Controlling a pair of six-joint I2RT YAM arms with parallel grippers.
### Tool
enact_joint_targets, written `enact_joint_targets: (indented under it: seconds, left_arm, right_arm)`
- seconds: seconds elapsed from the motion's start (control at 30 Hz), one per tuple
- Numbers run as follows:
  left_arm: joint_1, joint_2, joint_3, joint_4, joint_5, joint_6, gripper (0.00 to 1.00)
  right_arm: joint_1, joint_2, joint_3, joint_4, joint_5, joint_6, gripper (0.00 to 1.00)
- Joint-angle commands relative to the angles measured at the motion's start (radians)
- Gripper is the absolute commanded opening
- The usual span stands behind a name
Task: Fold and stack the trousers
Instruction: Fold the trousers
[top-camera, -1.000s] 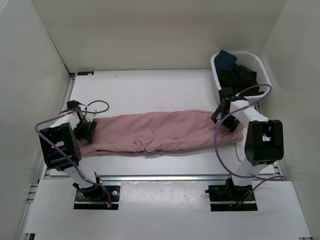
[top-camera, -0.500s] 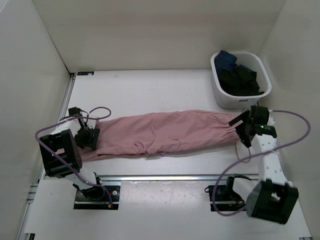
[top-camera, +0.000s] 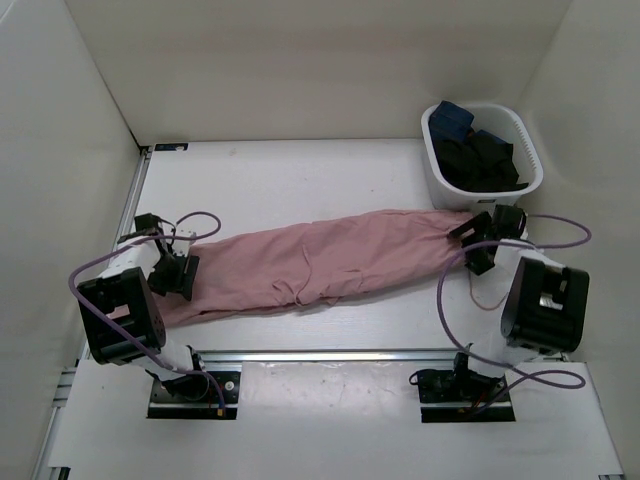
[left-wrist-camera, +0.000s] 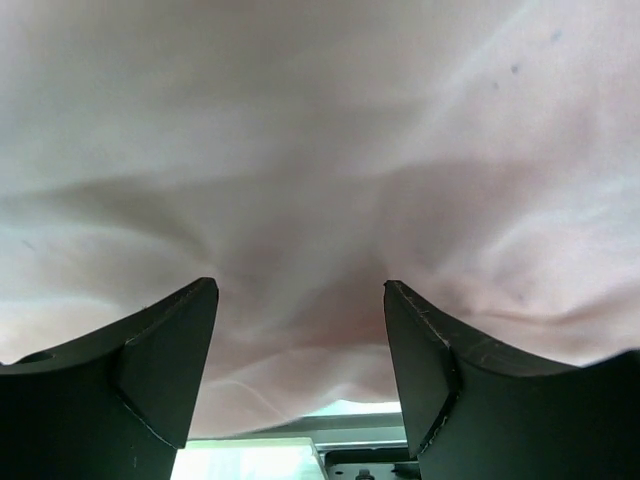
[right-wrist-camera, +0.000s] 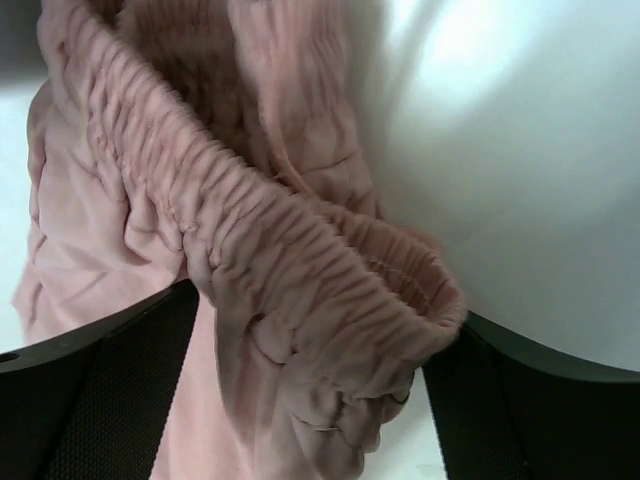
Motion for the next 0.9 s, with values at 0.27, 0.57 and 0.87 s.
enact_joint_targets:
  seconds: [0.27, 0.57, 0.87]
  left_arm:
    - [0.001, -0.081, 0.048, -0.057, 0.058, 0.021, 0.8]
    - [-0.017, -0.101, 0.203, -0.131, 0.161, 0.021, 1.0]
    - [-0.199, -0.003, 0.073, -0.051, 0.141, -0.029, 1.0]
  right_arm:
    - [-0.021, 0.011, -0.018, -0.089, 0.101, 0.038, 0.0]
    - [-0.021, -0.339, 0.301, -0.478, 0.547, -0.29, 0.0]
    - [0.756, -0.336, 0.461, -0.58, 0.827, -0.397, 0.0]
